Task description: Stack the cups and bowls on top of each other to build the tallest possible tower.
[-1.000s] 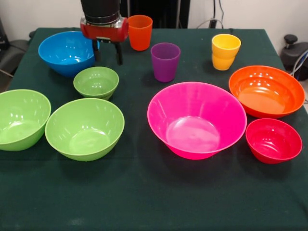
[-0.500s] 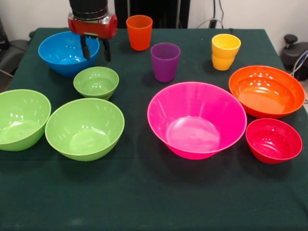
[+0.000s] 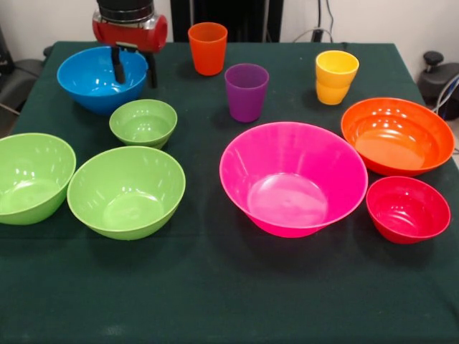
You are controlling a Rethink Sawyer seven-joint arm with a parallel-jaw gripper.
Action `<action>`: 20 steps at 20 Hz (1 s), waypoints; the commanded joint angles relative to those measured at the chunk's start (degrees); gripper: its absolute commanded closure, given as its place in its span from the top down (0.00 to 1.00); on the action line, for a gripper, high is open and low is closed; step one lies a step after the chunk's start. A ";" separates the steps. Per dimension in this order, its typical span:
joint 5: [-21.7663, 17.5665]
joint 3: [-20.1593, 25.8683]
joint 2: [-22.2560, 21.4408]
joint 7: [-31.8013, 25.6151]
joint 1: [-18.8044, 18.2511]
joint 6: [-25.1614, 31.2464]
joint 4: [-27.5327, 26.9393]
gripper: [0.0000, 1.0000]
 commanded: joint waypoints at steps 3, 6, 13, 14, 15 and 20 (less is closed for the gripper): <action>-3.44 1.50 2.15 -13.99 0.91 3.05 0.16 1.00; -3.25 1.47 1.21 -14.51 0.52 3.61 0.61 1.00; -5.96 -0.51 2.93 -11.81 2.40 1.65 0.45 1.00; -6.12 -0.55 3.04 -11.97 2.31 1.65 0.13 1.00; -5.96 -0.46 2.84 -12.42 1.96 2.00 -0.17 1.00; -5.85 -0.13 3.06 -14.89 1.09 3.89 -2.33 1.00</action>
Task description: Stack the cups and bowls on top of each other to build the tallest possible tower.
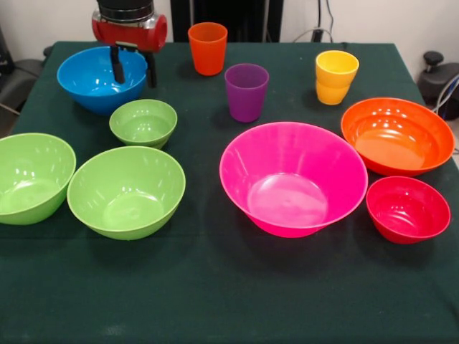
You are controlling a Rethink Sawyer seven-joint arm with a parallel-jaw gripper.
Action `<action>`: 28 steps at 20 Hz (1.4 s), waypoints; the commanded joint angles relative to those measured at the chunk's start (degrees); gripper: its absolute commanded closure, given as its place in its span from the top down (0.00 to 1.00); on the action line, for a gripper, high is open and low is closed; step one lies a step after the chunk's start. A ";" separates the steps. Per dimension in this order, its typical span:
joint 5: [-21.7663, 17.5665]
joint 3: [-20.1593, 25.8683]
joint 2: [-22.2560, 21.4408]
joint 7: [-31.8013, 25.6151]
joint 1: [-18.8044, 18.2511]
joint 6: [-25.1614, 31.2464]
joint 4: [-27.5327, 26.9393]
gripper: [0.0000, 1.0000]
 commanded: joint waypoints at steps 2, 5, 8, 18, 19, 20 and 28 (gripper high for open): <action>-5.68 -0.29 4.33 -14.90 1.07 3.71 -3.33 1.00; -6.08 -0.62 5.06 -14.31 1.32 3.26 -3.77 1.00; -6.32 -0.51 6.10 -14.89 1.24 3.26 -4.81 1.00; -6.32 -0.89 6.36 -13.48 0.96 2.33 -4.22 1.00; -6.14 -0.73 6.03 -13.61 0.61 2.54 -4.02 1.00; -5.81 -0.54 5.53 -13.73 0.18 2.67 -3.59 1.00; -3.71 0.47 0.74 -13.05 -1.36 3.19 1.76 1.00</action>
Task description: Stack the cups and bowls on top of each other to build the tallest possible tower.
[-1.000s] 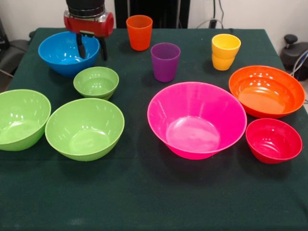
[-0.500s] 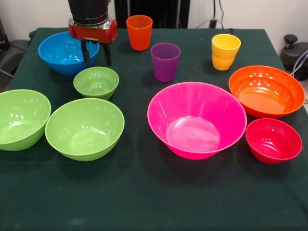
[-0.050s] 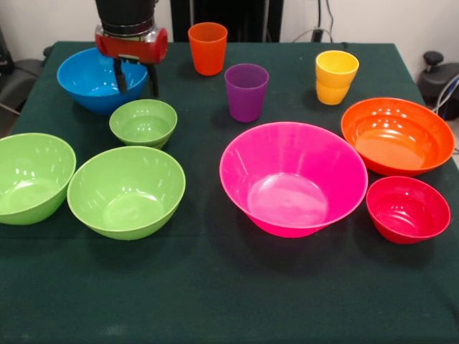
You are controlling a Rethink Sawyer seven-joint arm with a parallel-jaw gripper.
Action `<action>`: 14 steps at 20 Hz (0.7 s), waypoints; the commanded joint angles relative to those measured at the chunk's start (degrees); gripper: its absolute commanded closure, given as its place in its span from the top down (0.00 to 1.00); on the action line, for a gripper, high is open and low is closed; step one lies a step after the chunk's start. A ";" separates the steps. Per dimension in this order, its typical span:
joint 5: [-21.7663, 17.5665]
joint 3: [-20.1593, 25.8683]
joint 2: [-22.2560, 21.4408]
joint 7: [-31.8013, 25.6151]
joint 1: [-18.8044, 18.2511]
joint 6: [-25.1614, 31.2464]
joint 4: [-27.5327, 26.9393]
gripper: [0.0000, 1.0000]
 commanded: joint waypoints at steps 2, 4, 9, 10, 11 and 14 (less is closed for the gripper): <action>-1.99 0.39 -2.73 -12.46 -0.10 2.99 3.52 1.00; -2.04 -0.20 -3.47 -11.04 0.07 2.56 4.49 1.00; -2.23 -2.17 -4.65 -6.39 0.64 1.10 5.97 1.00; -2.44 -2.89 -4.75 -4.85 1.08 0.52 6.19 1.00; -2.63 -3.54 -4.56 -3.65 1.50 0.14 6.29 1.00; -3.32 -6.15 -3.75 1.48 3.38 -1.86 6.24 1.00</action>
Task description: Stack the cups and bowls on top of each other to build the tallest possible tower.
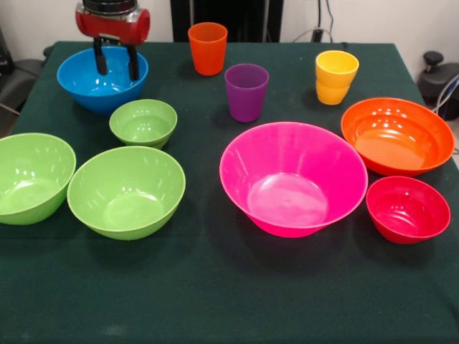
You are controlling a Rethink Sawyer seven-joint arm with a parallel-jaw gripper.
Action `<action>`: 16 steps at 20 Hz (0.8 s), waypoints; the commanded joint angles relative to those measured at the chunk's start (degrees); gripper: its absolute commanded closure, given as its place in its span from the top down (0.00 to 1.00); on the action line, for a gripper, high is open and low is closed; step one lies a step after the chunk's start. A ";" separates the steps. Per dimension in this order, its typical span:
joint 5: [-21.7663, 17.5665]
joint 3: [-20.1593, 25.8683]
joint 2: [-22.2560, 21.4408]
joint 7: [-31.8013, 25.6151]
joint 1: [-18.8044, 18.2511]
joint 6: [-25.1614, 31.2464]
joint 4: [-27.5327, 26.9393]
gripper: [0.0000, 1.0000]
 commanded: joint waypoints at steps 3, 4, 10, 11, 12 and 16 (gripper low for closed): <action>-3.64 -7.65 1.56 6.33 6.13 -4.16 3.61 1.00; -3.42 -8.89 1.23 7.99 6.97 -5.15 4.10 1.00; 0.44 -15.32 0.80 13.92 10.69 -9.12 4.77 1.00; 0.20 -15.66 1.22 13.22 10.95 -10.39 4.30 1.00; 0.87 -15.95 1.39 12.64 10.92 -10.72 4.66 1.00; 2.72 -17.04 1.56 11.04 11.05 -12.46 4.94 1.00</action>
